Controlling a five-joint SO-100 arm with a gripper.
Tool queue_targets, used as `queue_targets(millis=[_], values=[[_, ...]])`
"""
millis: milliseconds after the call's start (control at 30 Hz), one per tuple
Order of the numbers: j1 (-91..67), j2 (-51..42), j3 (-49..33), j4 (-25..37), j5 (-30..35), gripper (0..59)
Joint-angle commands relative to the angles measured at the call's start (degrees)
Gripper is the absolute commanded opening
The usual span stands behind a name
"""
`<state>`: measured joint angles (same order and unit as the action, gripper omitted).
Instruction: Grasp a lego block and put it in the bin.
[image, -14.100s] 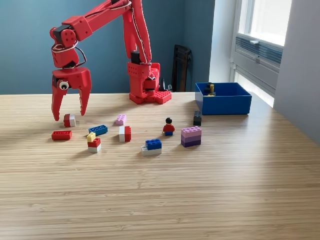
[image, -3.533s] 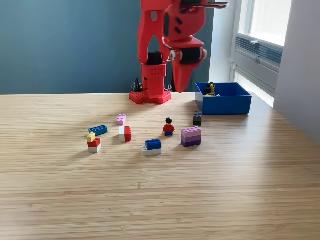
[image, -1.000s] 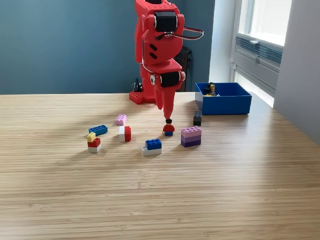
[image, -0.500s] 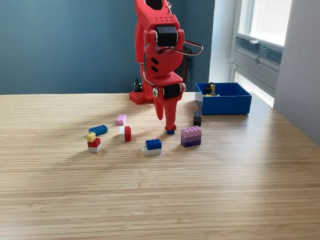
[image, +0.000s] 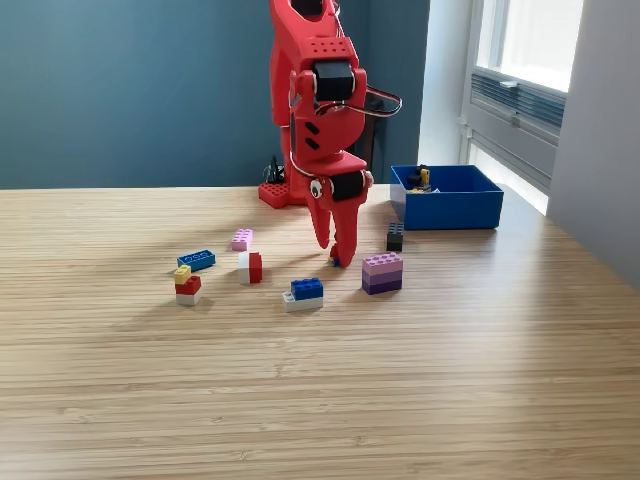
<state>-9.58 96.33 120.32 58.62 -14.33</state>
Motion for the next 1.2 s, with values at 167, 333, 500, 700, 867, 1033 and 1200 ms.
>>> queue_targets(millis=[167, 333, 500, 700, 867, 1033, 1200], values=[[-0.7, 5.45, 1.49, -0.7, 0.97, 16.6], [-0.35, 5.45, 2.55, -1.23, 1.41, 8.7], [0.26, 5.45, 4.57, -3.43, 0.79, 6.1], [0.7, 5.45, 3.87, -3.69, 1.41, 0.0], [0.53, 5.01, -6.5, 4.13, 5.63, 0.0], [0.09, 4.48, -25.31, 20.13, 11.25, 0.0], [-2.46, 4.31, -38.76, 32.96, 14.77, 0.0]])
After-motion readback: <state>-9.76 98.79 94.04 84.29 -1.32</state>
